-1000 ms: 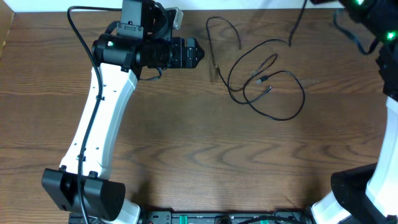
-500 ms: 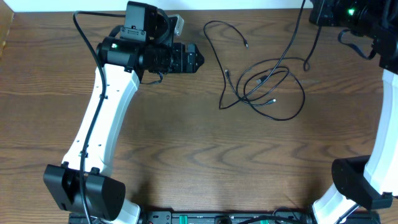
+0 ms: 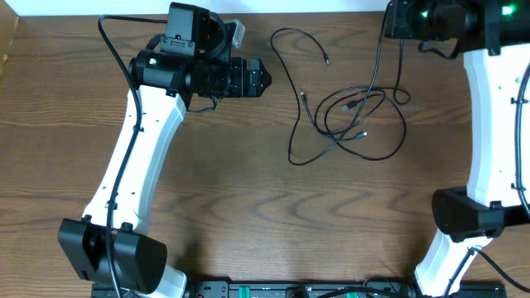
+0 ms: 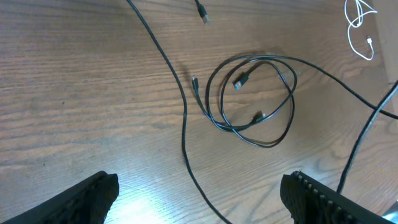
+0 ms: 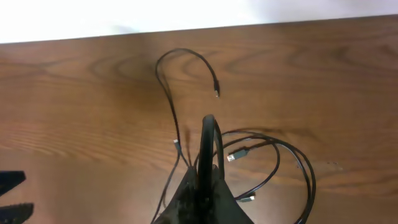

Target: Untangle cables

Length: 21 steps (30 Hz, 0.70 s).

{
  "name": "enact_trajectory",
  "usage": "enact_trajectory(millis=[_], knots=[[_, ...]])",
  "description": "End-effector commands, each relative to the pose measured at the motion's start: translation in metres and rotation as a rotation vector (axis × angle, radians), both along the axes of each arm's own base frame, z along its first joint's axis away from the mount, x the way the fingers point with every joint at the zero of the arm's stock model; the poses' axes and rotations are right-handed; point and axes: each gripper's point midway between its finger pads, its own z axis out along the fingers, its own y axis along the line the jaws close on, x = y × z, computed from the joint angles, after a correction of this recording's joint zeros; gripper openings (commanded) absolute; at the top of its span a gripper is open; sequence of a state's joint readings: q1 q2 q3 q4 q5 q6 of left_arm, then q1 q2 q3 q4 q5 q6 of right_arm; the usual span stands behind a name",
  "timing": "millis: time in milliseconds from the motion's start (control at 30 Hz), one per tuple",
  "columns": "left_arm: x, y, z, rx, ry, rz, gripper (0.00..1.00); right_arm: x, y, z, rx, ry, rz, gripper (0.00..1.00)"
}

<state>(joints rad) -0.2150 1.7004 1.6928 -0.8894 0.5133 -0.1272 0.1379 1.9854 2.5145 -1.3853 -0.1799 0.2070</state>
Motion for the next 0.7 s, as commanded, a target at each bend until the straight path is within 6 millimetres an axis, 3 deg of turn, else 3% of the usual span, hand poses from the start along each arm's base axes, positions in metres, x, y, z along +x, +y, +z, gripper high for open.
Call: enact_trajectory(millis=[0,333,667], knots=[[0.003,0.002,-0.007,0.015,0.011,0.005,0.89,-0.002,-0.004,0.01,-0.026,-0.037,0.002,0.01],[0.006,0.001,-0.021,0.021,0.044,0.004,0.89,0.0,-0.022,0.009,-0.026,-0.029,-0.038,0.01],[0.006,0.001,-0.022,0.022,0.047,0.005,0.89,0.0,-0.036,0.007,-0.036,-0.019,-0.059,0.01]])
